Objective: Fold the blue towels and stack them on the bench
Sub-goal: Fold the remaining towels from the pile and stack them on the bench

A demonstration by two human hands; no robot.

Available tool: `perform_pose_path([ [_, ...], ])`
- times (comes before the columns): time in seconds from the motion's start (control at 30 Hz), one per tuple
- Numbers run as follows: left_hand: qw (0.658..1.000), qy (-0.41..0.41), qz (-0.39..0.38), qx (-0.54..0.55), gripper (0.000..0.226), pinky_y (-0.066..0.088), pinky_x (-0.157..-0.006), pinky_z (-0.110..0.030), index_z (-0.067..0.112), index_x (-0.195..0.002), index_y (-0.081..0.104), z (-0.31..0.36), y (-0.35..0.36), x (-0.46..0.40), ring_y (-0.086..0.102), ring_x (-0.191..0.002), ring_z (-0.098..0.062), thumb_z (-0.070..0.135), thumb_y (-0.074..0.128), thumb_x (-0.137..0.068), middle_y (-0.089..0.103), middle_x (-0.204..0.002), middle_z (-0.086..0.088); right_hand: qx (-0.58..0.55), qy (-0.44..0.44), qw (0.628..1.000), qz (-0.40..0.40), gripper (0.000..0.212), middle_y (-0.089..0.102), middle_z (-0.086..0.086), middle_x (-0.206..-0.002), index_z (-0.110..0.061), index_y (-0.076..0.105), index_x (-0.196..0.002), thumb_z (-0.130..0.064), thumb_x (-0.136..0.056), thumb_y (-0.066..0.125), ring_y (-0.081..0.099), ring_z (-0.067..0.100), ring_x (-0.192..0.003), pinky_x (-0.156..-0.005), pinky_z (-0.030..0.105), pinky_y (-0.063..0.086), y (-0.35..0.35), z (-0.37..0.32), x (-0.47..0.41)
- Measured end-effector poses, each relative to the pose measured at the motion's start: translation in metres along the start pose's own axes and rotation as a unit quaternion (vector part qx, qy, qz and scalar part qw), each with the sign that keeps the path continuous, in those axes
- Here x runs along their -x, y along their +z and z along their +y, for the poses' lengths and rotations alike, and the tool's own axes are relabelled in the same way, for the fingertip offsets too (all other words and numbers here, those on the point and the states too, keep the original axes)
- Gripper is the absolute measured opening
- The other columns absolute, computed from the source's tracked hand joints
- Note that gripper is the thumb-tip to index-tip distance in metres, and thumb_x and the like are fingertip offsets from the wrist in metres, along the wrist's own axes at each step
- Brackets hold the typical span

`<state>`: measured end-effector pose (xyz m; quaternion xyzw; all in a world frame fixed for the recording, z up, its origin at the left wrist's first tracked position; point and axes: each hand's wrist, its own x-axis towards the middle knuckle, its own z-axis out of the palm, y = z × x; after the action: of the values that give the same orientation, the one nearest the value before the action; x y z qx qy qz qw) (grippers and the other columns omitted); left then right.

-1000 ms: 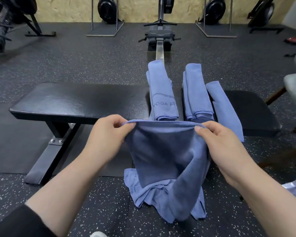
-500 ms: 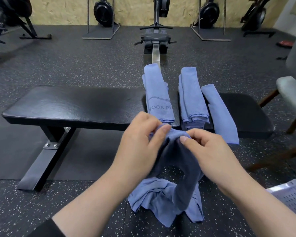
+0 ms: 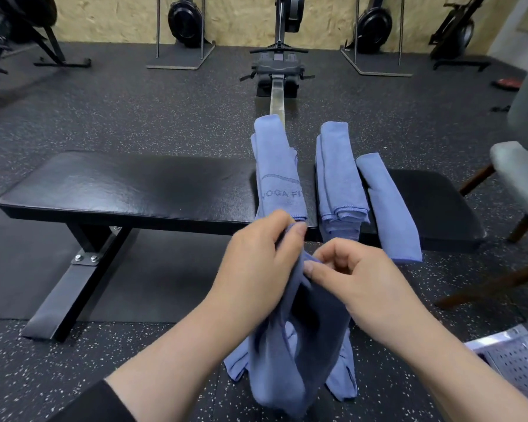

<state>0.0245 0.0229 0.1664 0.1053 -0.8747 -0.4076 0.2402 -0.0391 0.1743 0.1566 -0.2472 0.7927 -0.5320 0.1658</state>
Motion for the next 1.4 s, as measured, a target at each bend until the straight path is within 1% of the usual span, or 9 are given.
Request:
perform_pose_path([
  [0.13,0.991,-0.018,0.127,0.039,0.031,0.04,-0.064,-0.021,0.007,-0.077,0.056,-0.001,-0.016,-0.007,0.048,-0.066,-0.016,0.027,0.057,-0.1,0.055,-0.067,-0.004,0.031,0.009,0.999,-0.013,0.025,0.059,0.018,-0.067,-0.015,0.068,-0.074,-0.034,-0.086,0.078,0.041,0.008,-0.056,-0.052,0.021,0.031,-0.003,0.0,0.002],
  [0.3,0.984,-0.059,0.163,0.027,0.036,0.035,-0.059,-0.017,0.008,-0.074,0.045,-0.02,-0.034,-0.017,0.036,-0.061,-0.009,0.029,0.052,-0.103,0.047,-0.069,-0.01,-0.008,0.019,1.0,-0.001,0.021,0.052,0.002,-0.06,-0.019,0.068,-0.076,-0.036,-0.086,0.078,0.039,0.01,-0.056,-0.054,0.021,0.032,-0.01,0.0,0.001],
  [0.4,0.989,-0.056,0.134,0.006,0.039,0.036,-0.06,-0.022,0.007,-0.074,0.042,-0.026,-0.035,-0.015,0.035,-0.06,-0.012,0.031,0.049,-0.104,0.041,-0.063,-0.004,-0.051,0.036,0.998,-0.001,0.012,0.068,0.011,-0.072,-0.024,0.071,-0.081,-0.029,-0.092,0.071,0.054,0.016,-0.064,-0.059,0.032,0.041,-0.011,-0.003,0.002],
  [0.53,0.995,0.012,0.102,-0.02,0.033,0.042,-0.078,-0.023,0.008,-0.081,0.057,-0.025,-0.032,-0.012,0.054,-0.083,-0.012,0.029,0.047,-0.104,0.059,-0.082,0.003,-0.066,0.028,0.997,0.013,0.015,0.071,-0.004,-0.072,-0.023,0.072,-0.083,-0.016,-0.095,0.066,0.061,0.007,-0.068,-0.063,0.027,0.047,-0.008,-0.006,0.002],
  [0.77,0.998,0.008,0.056,0.03,0.036,0.034,-0.053,-0.024,0.014,-0.072,0.05,-0.013,-0.018,-0.001,0.038,-0.054,-0.012,0.04,0.063,-0.094,0.047,-0.058,0.0,-0.01,-0.014,1.0,0.018,0.013,0.077,-0.007,-0.086,-0.025,0.077,-0.09,-0.018,-0.095,0.068,0.069,0.016,-0.09,-0.083,0.027,0.052,-0.007,-0.008,0.001],
  [0.87,0.999,0.012,-0.047,-0.009,0.023,0.034,-0.057,-0.022,0.03,-0.092,0.051,-0.011,-0.01,-0.001,0.046,-0.059,-0.01,0.051,0.06,-0.089,0.053,-0.061,0.01,0.022,-0.03,0.999,0.009,0.018,0.076,-0.013,-0.086,-0.03,0.077,-0.09,-0.019,-0.097,0.064,0.068,0.007,-0.088,-0.08,0.018,0.05,-0.007,-0.009,0.001],
  [0.97,0.985,0.018,-0.147,-0.089,0.041,0.044,-0.076,-0.029,0.038,-0.134,0.053,-0.011,-0.007,-0.002,0.062,-0.087,-0.014,0.053,0.05,-0.096,0.069,-0.083,0.014,0.045,-0.038,0.998,-0.009,0.02,0.075,-0.016,-0.091,-0.032,0.074,-0.095,-0.021,-0.101,0.058,0.067,0.003,-0.091,-0.086,0.023,0.051,-0.009,-0.008,0.0],
  [1.17,0.979,0.026,-0.16,-0.123,0.032,0.046,-0.073,-0.04,0.025,-0.088,0.051,-0.017,-0.01,-0.002,0.056,-0.077,-0.022,0.053,0.041,-0.098,0.058,-0.071,0.006,0.006,-0.029,1.0,0.008,0.012,0.074,-0.005,-0.084,-0.029,0.072,-0.087,-0.02,-0.094,0.069,0.069,0.016,-0.084,-0.086,0.042,0.053,-0.012,-0.003,-0.002],
  [1.4,0.993,-0.087,0.043,-0.067,0.031,0.043,-0.071,-0.038,0.021,-0.079,0.054,-0.031,-0.032,-0.016,0.057,-0.075,-0.019,0.043,0.049,-0.099,0.061,-0.069,0.006,0.057,0.01,0.998,-0.004,0.023,0.055,-0.001,-0.059,-0.02,0.066,-0.079,-0.038,-0.093,0.07,0.039,0.011,-0.055,-0.057,0.029,0.035,-0.021,0.004,-0.003],
])
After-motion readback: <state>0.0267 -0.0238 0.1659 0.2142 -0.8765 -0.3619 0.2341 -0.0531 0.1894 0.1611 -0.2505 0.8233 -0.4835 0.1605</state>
